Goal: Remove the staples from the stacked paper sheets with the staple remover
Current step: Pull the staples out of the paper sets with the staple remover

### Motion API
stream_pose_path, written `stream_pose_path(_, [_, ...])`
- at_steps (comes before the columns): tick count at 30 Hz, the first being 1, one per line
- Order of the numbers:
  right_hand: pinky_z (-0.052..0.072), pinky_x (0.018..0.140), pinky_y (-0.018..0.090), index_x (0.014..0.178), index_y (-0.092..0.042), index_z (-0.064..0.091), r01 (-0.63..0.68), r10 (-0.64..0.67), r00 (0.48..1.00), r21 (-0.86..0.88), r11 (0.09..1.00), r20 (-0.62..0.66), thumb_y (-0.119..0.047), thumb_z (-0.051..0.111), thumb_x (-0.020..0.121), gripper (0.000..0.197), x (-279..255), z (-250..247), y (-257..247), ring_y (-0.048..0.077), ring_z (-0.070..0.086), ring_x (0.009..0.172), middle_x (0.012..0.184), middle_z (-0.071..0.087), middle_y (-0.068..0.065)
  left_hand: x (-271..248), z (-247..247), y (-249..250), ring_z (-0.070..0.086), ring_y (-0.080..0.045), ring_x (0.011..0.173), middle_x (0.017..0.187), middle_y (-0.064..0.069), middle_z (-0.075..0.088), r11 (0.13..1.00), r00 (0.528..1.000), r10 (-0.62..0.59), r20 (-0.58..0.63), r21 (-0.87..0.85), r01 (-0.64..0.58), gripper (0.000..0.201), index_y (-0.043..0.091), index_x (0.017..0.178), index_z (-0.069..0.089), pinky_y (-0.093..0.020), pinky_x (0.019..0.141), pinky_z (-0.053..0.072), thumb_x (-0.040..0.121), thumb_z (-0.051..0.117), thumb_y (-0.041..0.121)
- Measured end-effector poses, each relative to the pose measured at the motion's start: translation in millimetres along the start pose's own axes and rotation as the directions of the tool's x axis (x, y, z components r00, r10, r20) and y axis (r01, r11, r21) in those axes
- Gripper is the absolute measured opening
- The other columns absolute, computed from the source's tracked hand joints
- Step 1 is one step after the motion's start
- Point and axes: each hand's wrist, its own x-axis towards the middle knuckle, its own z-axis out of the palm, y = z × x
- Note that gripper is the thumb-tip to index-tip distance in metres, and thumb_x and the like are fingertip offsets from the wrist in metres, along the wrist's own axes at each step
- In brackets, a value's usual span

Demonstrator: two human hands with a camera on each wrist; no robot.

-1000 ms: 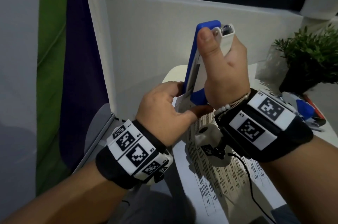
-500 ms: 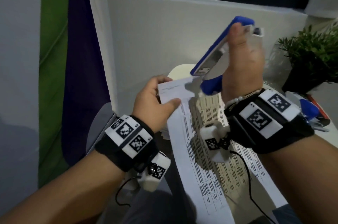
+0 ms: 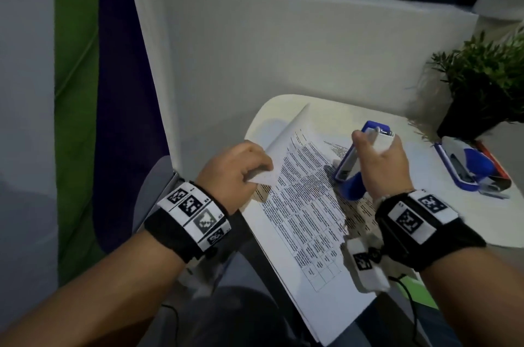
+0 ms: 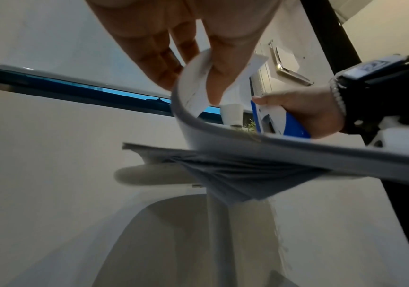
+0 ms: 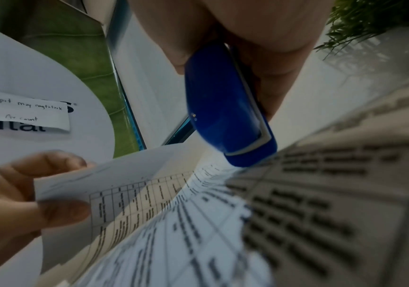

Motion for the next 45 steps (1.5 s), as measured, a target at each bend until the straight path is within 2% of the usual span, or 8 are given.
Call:
stream_pose_path(10, [0.035, 0.055, 0.014, 0.111, -0.016, 0.046, 0.074, -0.074, 0.997, 0.022, 0.997, 0.019, -0.038, 0.055, 0.093, 0.030, -7, 1, 0, 0.001, 0.048, 0.066, 0.079, 0.051, -0.009, -4, 8, 0, 0.051, -0.004, 0.084, 0.098, 0.014, 0.054, 0.996, 0.997, 0.080, -0.016, -0.037, -0.081, 0.023, 0.020, 0.073, 0.071, -0.008, 0.071, 0.038, 0.065, 0.062, 0.000])
stream_pose_path(15, [0.047, 0.086, 0.037, 0.117, -0.018, 0.050, -0.032, 0.021, 0.999, 0.289, 0.957, 0.040, -0.056, 0.059, 0.083, 0.052, -7, 1, -19, 0.016, 0.056, 0.088, 0.098, 0.055, -0.003, 0, 3, 18, 0.063, -0.003, 0.074, 0.079, 0.016, 0.068, 0.791, 0.898, -0.406, -0.167, -0.556, 0.254, 0.024, 0.028, 0.075, 0.068, -0.021, 0.070, 0.052, 0.074, 0.075, 0.005])
stream_pose_path(22, [0.055, 0.082, 0.035, 0.106, -0.007, 0.048, 0.432, -0.518, 0.854, 0.491, 0.756, 0.047, -0.063, 0.046, 0.073, 0.065, -36, 0, -104, 0.022, 0.066, 0.087, 0.093, 0.066, 0.007, 4, -9, 47, 0.067, -0.003, 0.065, 0.068, 0.011, 0.069, 0.642, 0.850, -0.513, -0.122, -0.712, 0.286, 0.024, 0.024, 0.079, 0.061, -0.016, 0.056, 0.052, 0.077, 0.072, 0.003])
stream_pose_path(25, [0.057, 0.076, 0.032, 0.096, -0.023, 0.046, 0.488, -0.588, 0.794, 0.416, 0.767, 0.152, -0.054, 0.053, 0.088, 0.032, -38, 11, -116, 0.029, 0.065, 0.086, 0.098, 0.063, 0.020, 3, -9, 58, 0.067, -0.001, 0.067, 0.068, 0.015, 0.069, 0.653, 0.873, -0.473, -0.119, -0.712, 0.257, 0.024, 0.024, 0.078, 0.060, -0.015, 0.057, 0.051, 0.076, 0.072, 0.003])
stream_pose_path(31, [0.045, 0.067, 0.018, 0.081, -0.031, 0.047, 0.540, -0.625, 0.762, 0.367, 0.758, 0.170, -0.045, 0.053, 0.086, 0.016, -42, 26, -110, 0.001, 0.055, 0.064, 0.066, 0.055, -0.019, 2, -14, 72, 0.064, -0.003, 0.065, 0.067, 0.015, 0.067, 0.657, 0.898, -0.420, -0.131, -0.727, 0.200, 0.033, 0.028, 0.076, 0.059, -0.021, 0.063, 0.055, 0.077, 0.069, -0.004])
stream_pose_path(36, [0.036, 0.055, 0.010, 0.073, -0.025, 0.045, 0.498, -0.590, 0.800, 0.427, 0.755, 0.110, -0.032, 0.053, 0.088, 0.018, -44, 32, -107, -0.003, 0.044, 0.051, 0.053, 0.048, -0.019, 1, -19, 81, 0.065, -0.028, 0.070, 0.094, 0.013, 0.060, 0.659, 0.908, -0.399, -0.124, -0.728, 0.191, 0.040, 0.042, 0.089, 0.056, -0.047, 0.067, 0.058, 0.063, 0.077, 0.020])
stream_pose_path(40, [0.035, 0.056, 0.012, 0.071, -0.025, 0.044, 0.485, -0.588, 0.805, 0.479, 0.732, 0.083, -0.028, 0.053, 0.087, 0.019, -45, 36, -108, -0.003, 0.041, 0.050, 0.050, 0.046, -0.020, -1, -18, 83, 0.060, -0.003, 0.089, 0.099, 0.014, 0.060, 0.826, 0.941, -0.326, -0.091, -0.511, 0.237, 0.057, 0.035, 0.098, 0.059, -0.026, 0.076, 0.051, 0.048, 0.084, 0.050])
stream_pose_path(45, [0.034, 0.054, 0.012, 0.067, -0.027, 0.043, 0.456, -0.547, 0.833, 0.458, 0.763, 0.082, -0.032, 0.054, 0.085, 0.022, -47, 41, -107, -0.003, 0.041, 0.048, 0.046, 0.044, -0.020, 5, -14, 76, 0.051, -0.006, 0.065, 0.070, 0.011, 0.054, 0.956, 0.948, -0.206, -0.243, -0.256, 0.143, 0.034, 0.023, 0.068, 0.059, -0.014, 0.053, 0.037, 0.060, 0.074, 0.052])
